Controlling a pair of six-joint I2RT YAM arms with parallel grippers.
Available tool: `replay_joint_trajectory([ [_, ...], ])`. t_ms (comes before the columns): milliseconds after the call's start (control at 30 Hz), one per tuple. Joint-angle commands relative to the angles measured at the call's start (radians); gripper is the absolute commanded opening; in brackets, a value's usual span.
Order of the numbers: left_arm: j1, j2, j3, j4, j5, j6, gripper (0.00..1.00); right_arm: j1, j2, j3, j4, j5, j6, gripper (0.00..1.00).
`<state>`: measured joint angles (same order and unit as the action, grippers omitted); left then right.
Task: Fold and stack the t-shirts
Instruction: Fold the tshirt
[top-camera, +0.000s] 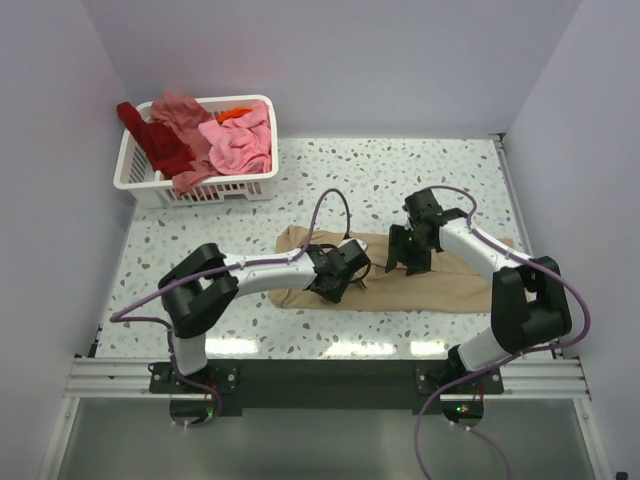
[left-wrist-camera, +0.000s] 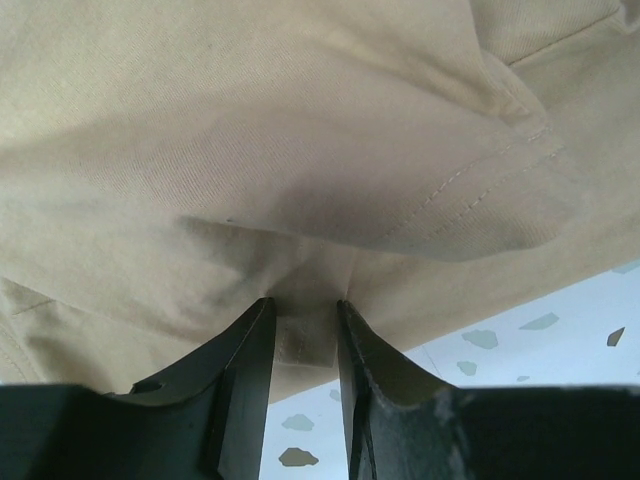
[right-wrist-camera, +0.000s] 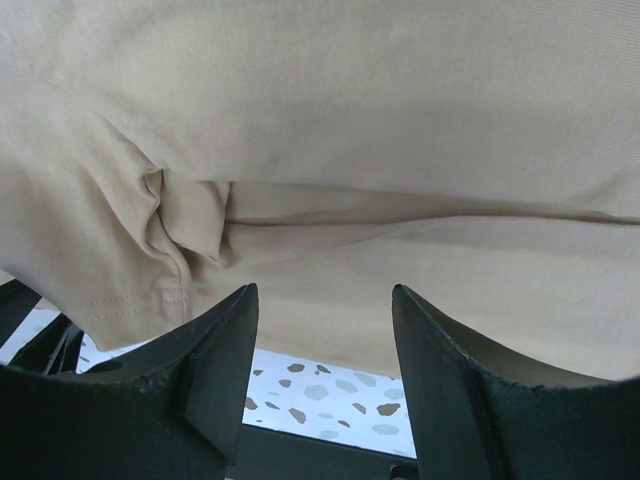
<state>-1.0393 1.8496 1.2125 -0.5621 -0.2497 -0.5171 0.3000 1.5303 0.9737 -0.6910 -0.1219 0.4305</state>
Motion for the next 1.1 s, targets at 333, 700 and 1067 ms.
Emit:
replay_joint_trajectory([
  [333, -0.018, -0.038, -0.024, -0.028, -0.023, -0.046, 0.24, -0.002, -0.042, -0.015, -0.008, -0.007, 0.007, 0.60],
  [700, -0.018, -0.087, -0.021, -0.091, -0.060, -0.040, 0.00, -0.002, -0.039, -0.009, -0.015, -0.001, 0.005, 0.60],
  [1067, -0.018, -0.196, -0.077, -0.216, -0.077, -0.029, 0.00, -0.002, -0.027, -0.029, -0.005, 0.008, -0.001, 0.60],
])
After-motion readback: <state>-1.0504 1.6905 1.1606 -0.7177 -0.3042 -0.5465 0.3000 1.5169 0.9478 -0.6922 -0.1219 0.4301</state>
